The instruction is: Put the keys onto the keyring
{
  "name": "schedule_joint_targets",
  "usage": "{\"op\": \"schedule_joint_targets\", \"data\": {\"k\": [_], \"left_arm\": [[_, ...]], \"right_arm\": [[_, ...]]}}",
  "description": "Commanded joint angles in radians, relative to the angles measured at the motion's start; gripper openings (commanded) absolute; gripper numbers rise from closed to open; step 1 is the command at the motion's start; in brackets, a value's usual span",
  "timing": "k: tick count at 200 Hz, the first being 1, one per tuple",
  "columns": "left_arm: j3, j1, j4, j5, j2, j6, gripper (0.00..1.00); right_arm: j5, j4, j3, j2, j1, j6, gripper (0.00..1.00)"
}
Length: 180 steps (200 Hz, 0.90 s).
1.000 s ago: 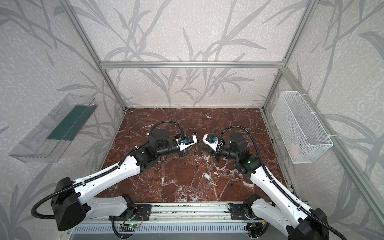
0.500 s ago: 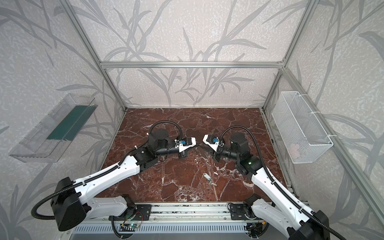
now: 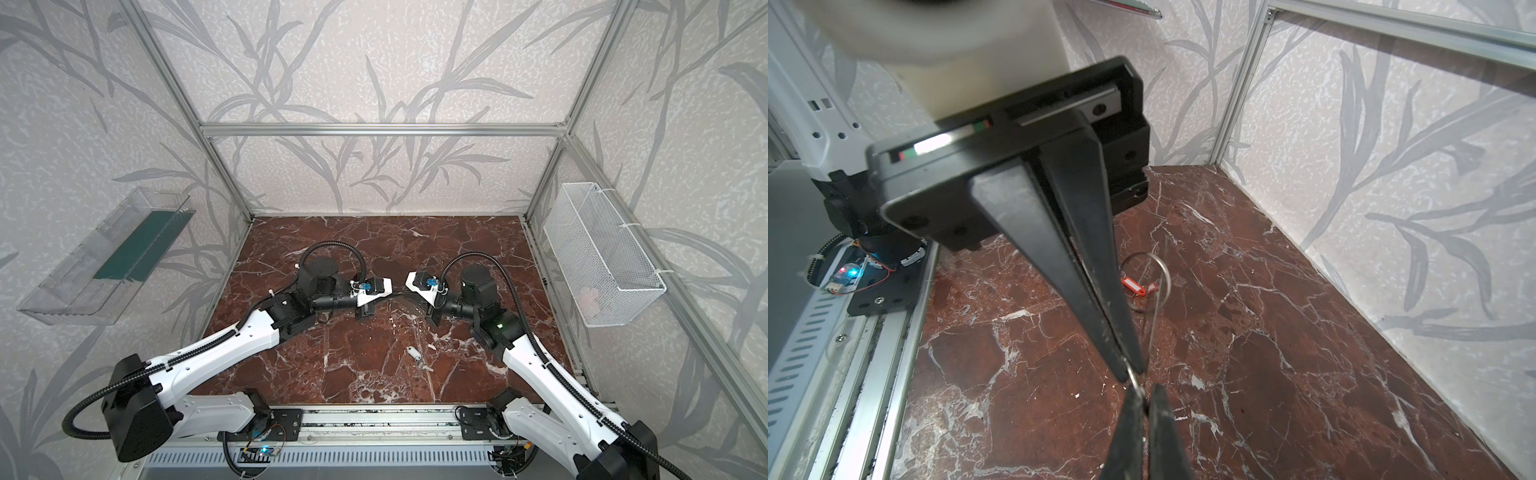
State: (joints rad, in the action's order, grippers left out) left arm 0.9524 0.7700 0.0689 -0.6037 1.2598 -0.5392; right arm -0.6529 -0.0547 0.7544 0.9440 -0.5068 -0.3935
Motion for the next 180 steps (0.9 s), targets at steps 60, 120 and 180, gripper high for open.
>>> {"op": "schedule_joint_targets", "data": {"k": [60, 120, 180], "left_arm": [[0.032, -0.01, 0.02, 0.012, 0.009, -0.008, 0.0], [0.036, -0.044, -0.012, -0.069, -0.011, -0.008, 0.0], [0.033, -0.044, 0.006, -0.094, -0.004, 0.009, 0.0]], "right_arm": [[-0.046, 0.063, 0.0, 0.012, -0.002, 0.085, 0.0], [-0.003, 0.023, -0.021, -0.087, 0.047, -0.005, 0.33], [-0.056, -0.021, 0.001, -0.023, 0.054, -0.01, 0.25]]}}
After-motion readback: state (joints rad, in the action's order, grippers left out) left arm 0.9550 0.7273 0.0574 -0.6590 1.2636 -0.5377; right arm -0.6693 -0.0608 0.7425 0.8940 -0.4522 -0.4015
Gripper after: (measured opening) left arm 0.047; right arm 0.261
